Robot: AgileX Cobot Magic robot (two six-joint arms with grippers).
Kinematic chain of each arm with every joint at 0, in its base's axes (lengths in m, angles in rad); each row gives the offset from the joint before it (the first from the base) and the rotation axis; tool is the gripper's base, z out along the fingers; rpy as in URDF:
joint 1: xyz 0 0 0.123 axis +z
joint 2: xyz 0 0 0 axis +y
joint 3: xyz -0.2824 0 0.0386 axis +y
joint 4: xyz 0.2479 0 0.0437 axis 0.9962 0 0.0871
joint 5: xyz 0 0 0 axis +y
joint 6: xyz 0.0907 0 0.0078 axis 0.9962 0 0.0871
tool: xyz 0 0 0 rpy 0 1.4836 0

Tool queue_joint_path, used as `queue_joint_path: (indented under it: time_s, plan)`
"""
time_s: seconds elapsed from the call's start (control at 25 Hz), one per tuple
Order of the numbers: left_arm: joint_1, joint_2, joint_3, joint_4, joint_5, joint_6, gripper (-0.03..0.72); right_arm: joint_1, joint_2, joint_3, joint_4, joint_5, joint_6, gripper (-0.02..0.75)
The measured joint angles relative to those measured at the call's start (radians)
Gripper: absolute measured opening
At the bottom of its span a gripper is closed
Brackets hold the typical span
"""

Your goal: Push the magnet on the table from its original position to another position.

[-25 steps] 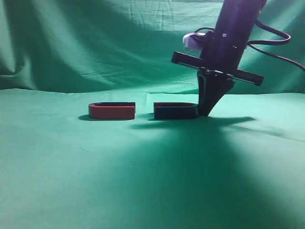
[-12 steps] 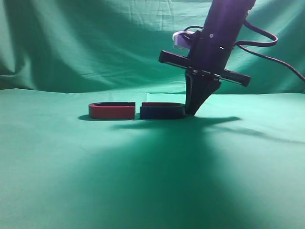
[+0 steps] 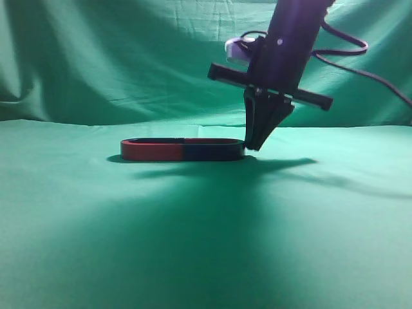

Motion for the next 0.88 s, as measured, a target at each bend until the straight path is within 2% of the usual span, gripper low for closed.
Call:
queue_joint_path:
  time_s: [0.2, 0.32, 0.48, 0.64, 0.88]
  plan:
    - [0.0, 0.0, 0.0, 0.0, 0.0, 0.0, 0.372, 0.002, 0.0, -0.202, -0.08, 0.243, 0.022, 0.0]
    - [0.0, 0.0, 0.0, 0.0, 0.0, 0.0, 0.372, 0.002, -0.02, -0.289, -0.148, 0.273, 0.08, 0.0]
    - [0.0, 0.0, 0.0, 0.0, 0.0, 0.0, 0.372, 0.002, -0.111, -0.3, -0.202, 0.293, 0.126, 0.0]
    - [0.0, 0.0, 0.0, 0.0, 0.0, 0.0, 0.372, 0.002, -0.278, -0.232, -0.226, 0.296, 0.139, 0.0]
    - [0.0, 0.0, 0.0, 0.0, 0.0, 0.0, 0.372, 0.002, -0.591, 0.007, -0.268, 0.306, 0.176, 0.0]
